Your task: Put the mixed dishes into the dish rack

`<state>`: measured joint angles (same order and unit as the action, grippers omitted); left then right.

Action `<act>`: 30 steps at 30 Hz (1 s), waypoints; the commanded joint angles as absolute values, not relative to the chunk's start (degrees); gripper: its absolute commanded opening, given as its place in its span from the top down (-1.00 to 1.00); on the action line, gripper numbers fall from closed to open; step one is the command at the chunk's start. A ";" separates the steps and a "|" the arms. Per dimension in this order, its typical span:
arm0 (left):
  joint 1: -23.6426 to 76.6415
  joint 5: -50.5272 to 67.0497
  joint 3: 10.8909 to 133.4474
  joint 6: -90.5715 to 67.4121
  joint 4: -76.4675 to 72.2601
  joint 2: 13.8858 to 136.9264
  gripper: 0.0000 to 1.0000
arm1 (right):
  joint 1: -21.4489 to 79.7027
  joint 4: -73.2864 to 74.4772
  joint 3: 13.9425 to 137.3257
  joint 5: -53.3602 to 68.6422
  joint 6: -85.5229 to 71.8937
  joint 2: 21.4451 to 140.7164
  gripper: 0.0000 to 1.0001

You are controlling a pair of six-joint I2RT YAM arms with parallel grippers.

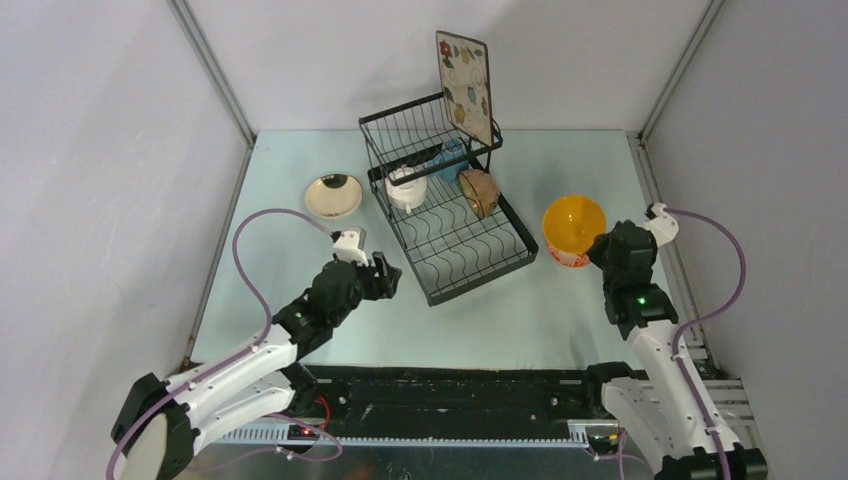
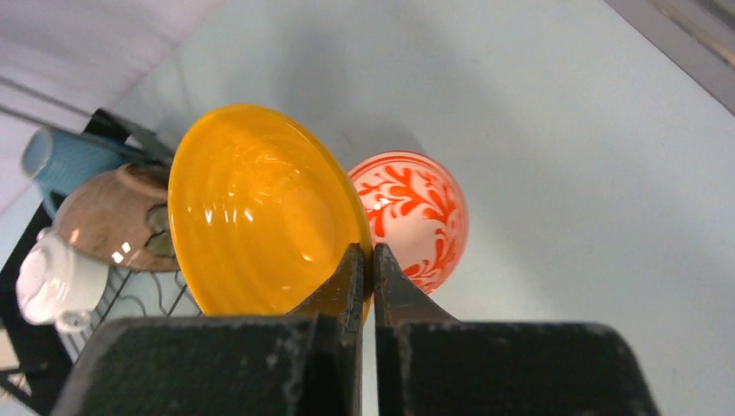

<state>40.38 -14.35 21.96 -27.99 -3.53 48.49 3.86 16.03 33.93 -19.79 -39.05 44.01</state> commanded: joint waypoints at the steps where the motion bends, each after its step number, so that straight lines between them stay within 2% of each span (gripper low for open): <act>1: 40.59 -12.03 21.05 -27.44 -6.92 46.62 -0.43 | 10.55 14.25 38.76 -27.18 -32.96 41.94 1.00; 5: 40.54 -9.37 21.48 -28.18 -6.96 44.87 -0.65 | 17.17 13.72 39.60 -26.18 -29.44 41.48 1.00; 14: 40.15 -3.13 24.57 -30.87 -8.09 44.57 -0.99 | 33.43 13.11 39.53 -23.08 -27.39 46.00 1.00; 21: 39.20 3.42 25.68 -36.50 -14.35 48.66 -0.99 | 41.54 8.69 37.69 -21.78 -27.40 49.91 1.00; 30: 38.85 7.30 28.93 -39.92 -16.89 56.71 -0.97 | 44.60 4.24 37.35 -18.84 -28.22 52.75 1.00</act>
